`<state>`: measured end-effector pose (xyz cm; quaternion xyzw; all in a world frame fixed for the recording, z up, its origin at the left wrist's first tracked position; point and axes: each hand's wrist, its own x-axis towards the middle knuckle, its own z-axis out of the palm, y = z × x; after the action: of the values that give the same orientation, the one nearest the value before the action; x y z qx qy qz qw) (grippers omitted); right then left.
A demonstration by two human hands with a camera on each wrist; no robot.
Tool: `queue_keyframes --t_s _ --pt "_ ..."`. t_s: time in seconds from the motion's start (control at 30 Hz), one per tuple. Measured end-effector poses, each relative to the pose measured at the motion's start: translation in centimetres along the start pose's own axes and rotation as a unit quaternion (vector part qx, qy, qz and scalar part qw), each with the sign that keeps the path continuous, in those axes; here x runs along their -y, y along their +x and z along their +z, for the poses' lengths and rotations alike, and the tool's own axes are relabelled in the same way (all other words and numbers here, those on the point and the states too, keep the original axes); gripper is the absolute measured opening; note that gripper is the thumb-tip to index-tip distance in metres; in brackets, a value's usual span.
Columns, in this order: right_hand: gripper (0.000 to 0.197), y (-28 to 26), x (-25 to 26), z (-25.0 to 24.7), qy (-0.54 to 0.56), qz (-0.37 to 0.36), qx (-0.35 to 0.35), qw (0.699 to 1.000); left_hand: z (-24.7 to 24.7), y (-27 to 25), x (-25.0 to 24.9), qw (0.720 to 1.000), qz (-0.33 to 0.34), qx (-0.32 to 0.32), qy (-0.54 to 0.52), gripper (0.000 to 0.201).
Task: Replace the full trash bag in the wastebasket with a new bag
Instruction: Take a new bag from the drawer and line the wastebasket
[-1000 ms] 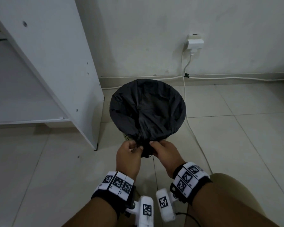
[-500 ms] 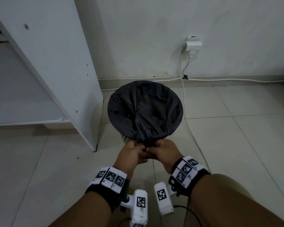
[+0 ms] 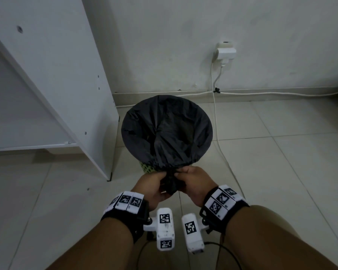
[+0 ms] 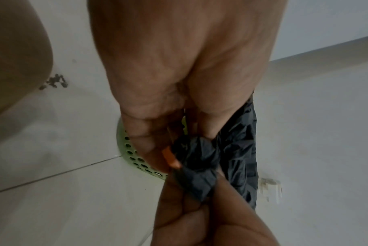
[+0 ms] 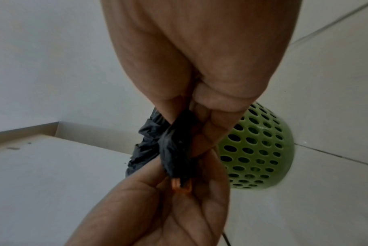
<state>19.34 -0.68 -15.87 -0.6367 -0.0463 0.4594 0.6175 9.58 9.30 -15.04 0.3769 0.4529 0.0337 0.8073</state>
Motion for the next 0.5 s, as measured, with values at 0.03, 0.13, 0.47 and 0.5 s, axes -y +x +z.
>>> queue_keyframes --t_s 0.03,0.13,0.47,0.5 --pt "0.02 0.0 0.0 -0.1 0.0 0.001 0.001 1.0 -0.1 0.1 0.1 1.0 0.003 0.004 -0.002 0.017" --pt "0.017 0.0 -0.2 -0.4 -0.004 -0.006 -0.002 1.0 -0.5 0.7 0.5 0.999 0.034 -0.009 0.012 0.021" --pt "0.009 0.6 -1.2 -1.0 0.031 0.024 -0.093 0.995 -1.0 2.2 0.4 0.997 -0.041 0.001 -0.065 0.034" --pt "0.01 0.7 -1.3 -1.1 0.037 0.026 -0.1 0.994 -1.1 2.3 0.1 0.997 -0.051 0.008 -0.061 0.034"
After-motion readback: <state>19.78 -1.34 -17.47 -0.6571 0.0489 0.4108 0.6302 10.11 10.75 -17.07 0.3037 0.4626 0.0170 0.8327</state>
